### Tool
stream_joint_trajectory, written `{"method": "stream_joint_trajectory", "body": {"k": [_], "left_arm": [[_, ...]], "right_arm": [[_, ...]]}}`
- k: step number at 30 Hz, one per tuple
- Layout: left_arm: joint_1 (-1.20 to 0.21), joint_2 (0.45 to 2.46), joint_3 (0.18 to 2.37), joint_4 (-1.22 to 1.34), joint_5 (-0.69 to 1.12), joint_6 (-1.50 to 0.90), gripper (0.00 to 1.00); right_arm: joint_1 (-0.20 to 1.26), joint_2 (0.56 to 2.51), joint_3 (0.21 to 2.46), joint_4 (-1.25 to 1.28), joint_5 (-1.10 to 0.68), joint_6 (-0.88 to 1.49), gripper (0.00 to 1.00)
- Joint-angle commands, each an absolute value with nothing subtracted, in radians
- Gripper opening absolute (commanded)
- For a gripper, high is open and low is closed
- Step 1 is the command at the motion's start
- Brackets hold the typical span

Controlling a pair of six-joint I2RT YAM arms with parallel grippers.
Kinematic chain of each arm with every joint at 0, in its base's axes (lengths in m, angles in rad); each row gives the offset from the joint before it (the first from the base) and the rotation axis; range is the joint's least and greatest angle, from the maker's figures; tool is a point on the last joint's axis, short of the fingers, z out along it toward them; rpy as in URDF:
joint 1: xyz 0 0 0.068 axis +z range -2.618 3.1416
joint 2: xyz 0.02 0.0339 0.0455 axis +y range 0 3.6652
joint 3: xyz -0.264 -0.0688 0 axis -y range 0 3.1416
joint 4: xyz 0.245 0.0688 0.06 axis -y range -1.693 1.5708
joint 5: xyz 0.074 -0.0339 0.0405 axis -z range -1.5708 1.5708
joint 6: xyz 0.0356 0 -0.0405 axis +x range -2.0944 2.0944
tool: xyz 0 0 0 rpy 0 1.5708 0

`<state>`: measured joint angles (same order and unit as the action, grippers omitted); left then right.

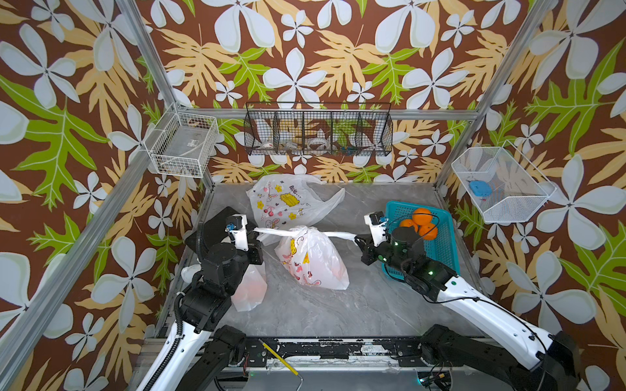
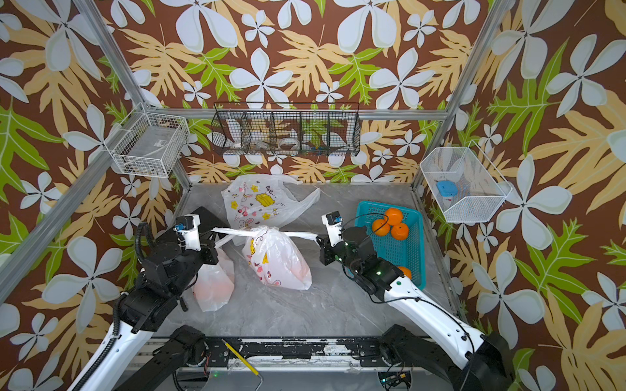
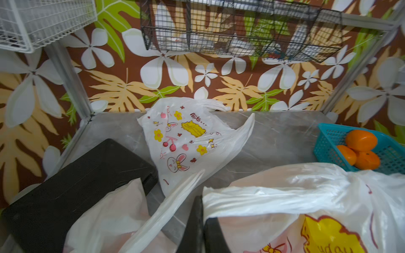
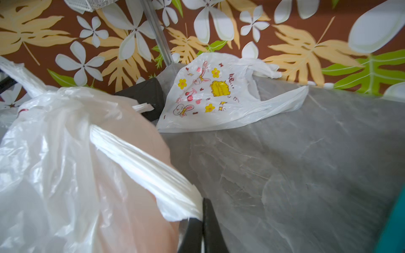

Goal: Place the oranges into plastic bags & tie knots
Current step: Place the plastic bag at the center of the board.

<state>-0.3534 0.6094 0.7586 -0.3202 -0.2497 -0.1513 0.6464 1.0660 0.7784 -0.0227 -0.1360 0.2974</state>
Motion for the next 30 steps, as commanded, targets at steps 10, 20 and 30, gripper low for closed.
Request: {"method": "stream_joint_trajectory", "body": {"k": [10, 20, 30], "left_arm": [[0.125, 0.615, 0.622, -0.242, -0.206, -0.176, 0.0], [0.198, 0.639, 0.62, -0.202, -0.142, -0.199, 0.07], [0.199, 0.616, 0.789, -0.172, 0.253, -0.306, 0.94]], "right_arm": [[0.809, 1.316, 0.798, 0.061, -0.159, 0.378, 0.0], [0.804, 1.326, 0.87, -0.045, -0.213, 0.278, 0.43], [0.543, 1.099, 0.888, -0.194, -0.152, 0.236, 0.88]]}}
